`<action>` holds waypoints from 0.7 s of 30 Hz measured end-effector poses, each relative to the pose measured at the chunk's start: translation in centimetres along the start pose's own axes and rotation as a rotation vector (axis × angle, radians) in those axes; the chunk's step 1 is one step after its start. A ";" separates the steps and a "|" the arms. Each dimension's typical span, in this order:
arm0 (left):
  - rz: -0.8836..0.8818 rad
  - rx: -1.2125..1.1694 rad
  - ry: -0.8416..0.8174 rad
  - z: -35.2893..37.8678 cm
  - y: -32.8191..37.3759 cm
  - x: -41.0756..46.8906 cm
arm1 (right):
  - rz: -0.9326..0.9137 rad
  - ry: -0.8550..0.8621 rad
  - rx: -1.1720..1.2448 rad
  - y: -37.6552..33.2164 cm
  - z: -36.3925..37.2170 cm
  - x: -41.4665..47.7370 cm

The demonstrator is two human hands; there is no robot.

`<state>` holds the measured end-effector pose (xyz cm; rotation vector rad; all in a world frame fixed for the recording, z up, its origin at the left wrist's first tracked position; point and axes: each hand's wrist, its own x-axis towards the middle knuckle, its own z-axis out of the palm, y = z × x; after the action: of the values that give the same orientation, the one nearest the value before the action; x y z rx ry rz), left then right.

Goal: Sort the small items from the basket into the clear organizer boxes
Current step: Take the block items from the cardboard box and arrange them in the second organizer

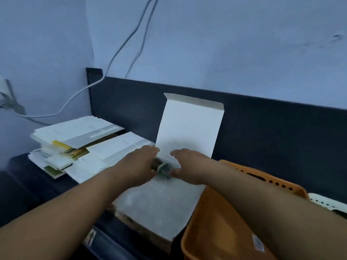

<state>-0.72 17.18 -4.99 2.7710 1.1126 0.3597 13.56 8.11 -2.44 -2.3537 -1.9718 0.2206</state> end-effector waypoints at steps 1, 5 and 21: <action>0.022 0.010 -0.031 0.4 -0.6 1.2 | 0.012 -0.008 -0.005 -0.2 0.3 1.1; 0.154 0.020 -0.128 1.7 -2.2 4.4 | 0.055 -0.061 -0.016 -0.3 1.9 4.3; 0.392 0.166 -0.160 3.4 -4.0 7.8 | 0.122 0.010 0.017 -0.7 4.2 6.9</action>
<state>2.99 25.41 -7.76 3.0941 0.5849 0.0828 13.46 14.80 -6.95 -2.4623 -1.8159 0.2300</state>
